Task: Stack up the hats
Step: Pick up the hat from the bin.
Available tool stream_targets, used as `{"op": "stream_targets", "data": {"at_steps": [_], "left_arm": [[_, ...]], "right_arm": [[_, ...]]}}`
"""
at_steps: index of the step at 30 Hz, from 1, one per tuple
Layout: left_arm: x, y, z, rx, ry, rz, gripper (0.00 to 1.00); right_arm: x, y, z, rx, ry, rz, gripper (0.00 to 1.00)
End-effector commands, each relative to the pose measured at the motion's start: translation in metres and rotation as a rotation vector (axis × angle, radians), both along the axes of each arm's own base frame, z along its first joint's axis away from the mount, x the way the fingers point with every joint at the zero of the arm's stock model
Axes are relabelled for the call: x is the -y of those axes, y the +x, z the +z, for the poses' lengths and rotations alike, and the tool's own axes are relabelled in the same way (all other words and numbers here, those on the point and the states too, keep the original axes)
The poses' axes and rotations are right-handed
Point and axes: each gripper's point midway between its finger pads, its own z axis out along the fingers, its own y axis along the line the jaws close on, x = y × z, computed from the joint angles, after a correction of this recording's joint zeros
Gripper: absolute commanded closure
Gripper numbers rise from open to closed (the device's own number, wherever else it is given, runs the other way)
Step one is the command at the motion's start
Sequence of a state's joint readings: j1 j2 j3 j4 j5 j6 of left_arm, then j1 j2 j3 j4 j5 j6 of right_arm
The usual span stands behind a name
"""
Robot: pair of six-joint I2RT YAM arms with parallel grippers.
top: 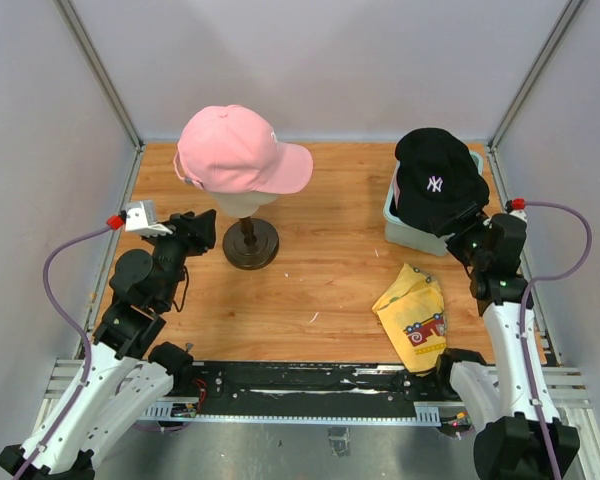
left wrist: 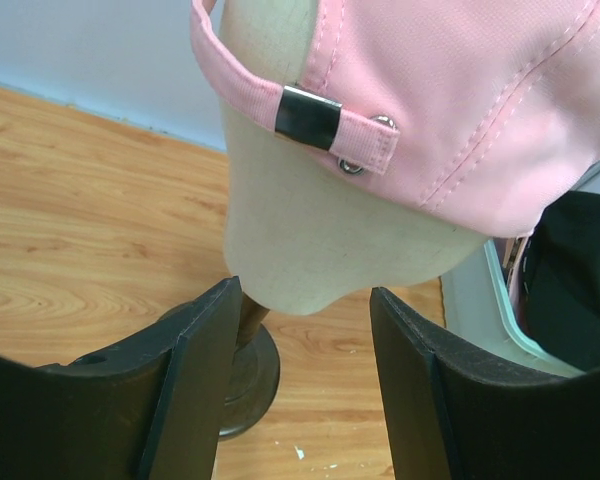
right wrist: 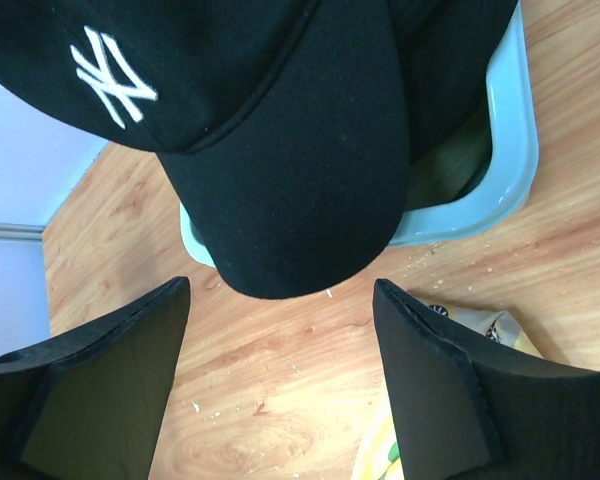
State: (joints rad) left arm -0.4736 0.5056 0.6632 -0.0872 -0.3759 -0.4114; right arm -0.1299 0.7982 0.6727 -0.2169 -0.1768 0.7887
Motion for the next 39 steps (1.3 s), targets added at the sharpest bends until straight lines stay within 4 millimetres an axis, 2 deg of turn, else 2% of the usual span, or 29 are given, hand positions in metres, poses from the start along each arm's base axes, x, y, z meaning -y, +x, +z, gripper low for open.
{"op": "stream_targets", "data": {"at_steps": [1, 8, 19, 31, 36, 39], "left_arm": [[-0.002, -0.003, 0.025, 0.061, 0.000, -0.005, 0.41], [0.000, -0.003, 0.026, 0.070, 0.006, -0.016, 0.41], [0.004, -0.002, 0.023, 0.070, 0.020, -0.036, 0.41], [0.007, -0.001, 0.025, 0.070, 0.031, -0.047, 0.41], [0.007, -0.001, 0.027, 0.074, 0.032, -0.047, 0.41], [0.007, -0.001, 0.027, 0.075, 0.031, -0.049, 0.41]], "right_arm": [[0.017, 0.010, 0.007, 0.047, -0.025, -0.038, 0.25], [0.030, 0.017, 0.004, 0.045, -0.053, -0.059, 0.25], [0.038, 0.029, -0.010, 0.092, -0.018, -0.068, 0.24], [0.024, 0.040, -0.018, 0.197, 0.119, -0.033, 0.25], [0.020, 0.040, -0.014, 0.232, 0.173, -0.029, 0.30], [0.017, 0.040, -0.012, 0.253, 0.207, -0.027, 0.39]]}}
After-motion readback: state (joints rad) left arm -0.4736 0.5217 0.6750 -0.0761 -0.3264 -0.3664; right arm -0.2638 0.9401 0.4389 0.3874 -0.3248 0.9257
